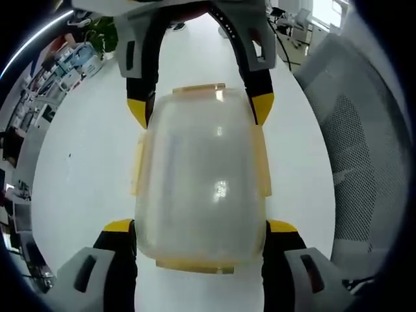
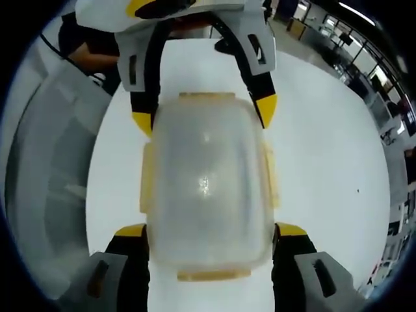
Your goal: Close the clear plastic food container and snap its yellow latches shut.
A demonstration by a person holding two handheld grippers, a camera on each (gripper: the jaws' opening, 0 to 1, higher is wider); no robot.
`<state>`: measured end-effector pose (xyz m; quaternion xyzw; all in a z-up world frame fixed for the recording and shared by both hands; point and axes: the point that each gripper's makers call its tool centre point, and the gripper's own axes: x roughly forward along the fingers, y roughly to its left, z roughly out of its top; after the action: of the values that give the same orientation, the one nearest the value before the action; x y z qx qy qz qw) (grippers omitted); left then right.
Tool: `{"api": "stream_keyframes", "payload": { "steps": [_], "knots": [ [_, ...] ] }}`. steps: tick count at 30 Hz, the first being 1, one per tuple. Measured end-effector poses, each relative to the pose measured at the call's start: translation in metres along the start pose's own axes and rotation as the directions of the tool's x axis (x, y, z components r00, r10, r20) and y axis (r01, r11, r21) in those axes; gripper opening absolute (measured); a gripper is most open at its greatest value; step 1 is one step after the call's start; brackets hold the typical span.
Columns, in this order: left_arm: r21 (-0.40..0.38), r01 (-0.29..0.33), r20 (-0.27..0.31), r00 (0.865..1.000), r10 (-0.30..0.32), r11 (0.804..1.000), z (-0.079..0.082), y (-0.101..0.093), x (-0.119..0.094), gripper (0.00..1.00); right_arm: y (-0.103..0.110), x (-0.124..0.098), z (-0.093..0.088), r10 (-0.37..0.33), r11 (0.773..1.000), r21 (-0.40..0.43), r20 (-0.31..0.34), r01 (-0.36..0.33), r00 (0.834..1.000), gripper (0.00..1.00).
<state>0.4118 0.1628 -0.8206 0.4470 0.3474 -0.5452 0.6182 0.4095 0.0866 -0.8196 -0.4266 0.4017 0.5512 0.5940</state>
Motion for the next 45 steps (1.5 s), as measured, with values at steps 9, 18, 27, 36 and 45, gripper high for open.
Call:
{"api": "stream_keyframes", "payload": {
  "steps": [9,18,27,36,45],
  "knots": [
    [-0.003,-0.002,0.002,1.000,0.002,1.000,-0.002,0.010,0.002,0.81,-0.010,0.001,0.001,0.000,1.000,0.000,0.004,0.000,1.000,0.78],
    [0.001,-0.001,0.002,1.000,0.001,1.000,-0.003,0.019,0.003,0.81,-0.019,0.002,0.002,-0.003,1.000,0.005,0.014,0.003,1.000,0.78],
    [0.003,0.000,-0.001,1.000,0.000,1.000,-0.005,0.027,0.004,0.81,-0.027,0.003,0.003,-0.004,1.000,0.008,0.023,0.004,1.000,0.78],
    [-0.003,-0.004,0.002,1.000,0.004,1.000,-0.005,0.033,0.005,0.81,-0.033,0.004,0.003,-0.004,1.000,0.002,0.029,0.004,1.000,0.78],
    [0.002,-0.002,0.001,1.000,0.002,1.000,-0.005,0.039,0.007,0.81,-0.039,0.004,0.003,-0.006,1.000,0.006,0.036,0.006,0.999,0.78]
  ]
}}
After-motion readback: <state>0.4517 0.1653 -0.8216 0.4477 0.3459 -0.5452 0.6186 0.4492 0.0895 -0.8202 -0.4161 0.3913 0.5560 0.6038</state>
